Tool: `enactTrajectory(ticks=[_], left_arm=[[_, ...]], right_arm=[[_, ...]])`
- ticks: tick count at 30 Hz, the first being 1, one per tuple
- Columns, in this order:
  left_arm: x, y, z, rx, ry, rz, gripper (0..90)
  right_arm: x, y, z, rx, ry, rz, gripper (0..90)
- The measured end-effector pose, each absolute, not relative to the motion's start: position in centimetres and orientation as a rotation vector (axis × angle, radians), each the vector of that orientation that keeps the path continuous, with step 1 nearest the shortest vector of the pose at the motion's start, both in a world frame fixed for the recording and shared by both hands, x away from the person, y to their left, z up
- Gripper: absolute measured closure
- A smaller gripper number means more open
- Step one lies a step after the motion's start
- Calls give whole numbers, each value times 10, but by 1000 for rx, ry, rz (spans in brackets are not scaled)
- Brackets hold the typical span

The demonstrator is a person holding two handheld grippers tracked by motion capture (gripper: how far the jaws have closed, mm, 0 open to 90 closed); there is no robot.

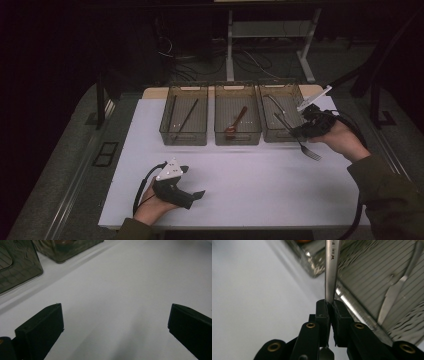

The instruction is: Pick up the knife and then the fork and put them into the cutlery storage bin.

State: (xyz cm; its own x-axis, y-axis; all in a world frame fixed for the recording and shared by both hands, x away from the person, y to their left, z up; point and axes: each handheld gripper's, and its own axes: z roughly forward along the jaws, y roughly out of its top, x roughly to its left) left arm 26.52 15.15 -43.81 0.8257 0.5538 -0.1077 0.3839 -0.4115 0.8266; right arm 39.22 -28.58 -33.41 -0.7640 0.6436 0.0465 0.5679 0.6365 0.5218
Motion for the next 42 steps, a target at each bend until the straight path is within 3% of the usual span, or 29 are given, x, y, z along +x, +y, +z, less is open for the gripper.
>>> enactTrajectory(ticks=[22, 42], left_arm=[[268, 149, -440, 2056, 698, 222, 0], [265, 153, -439, 2056, 688, 219, 0]], right_arm=[[455, -307, -292, 1182, 2310, 1147, 829], [492, -309, -361, 1308, 2245, 1082, 828]])
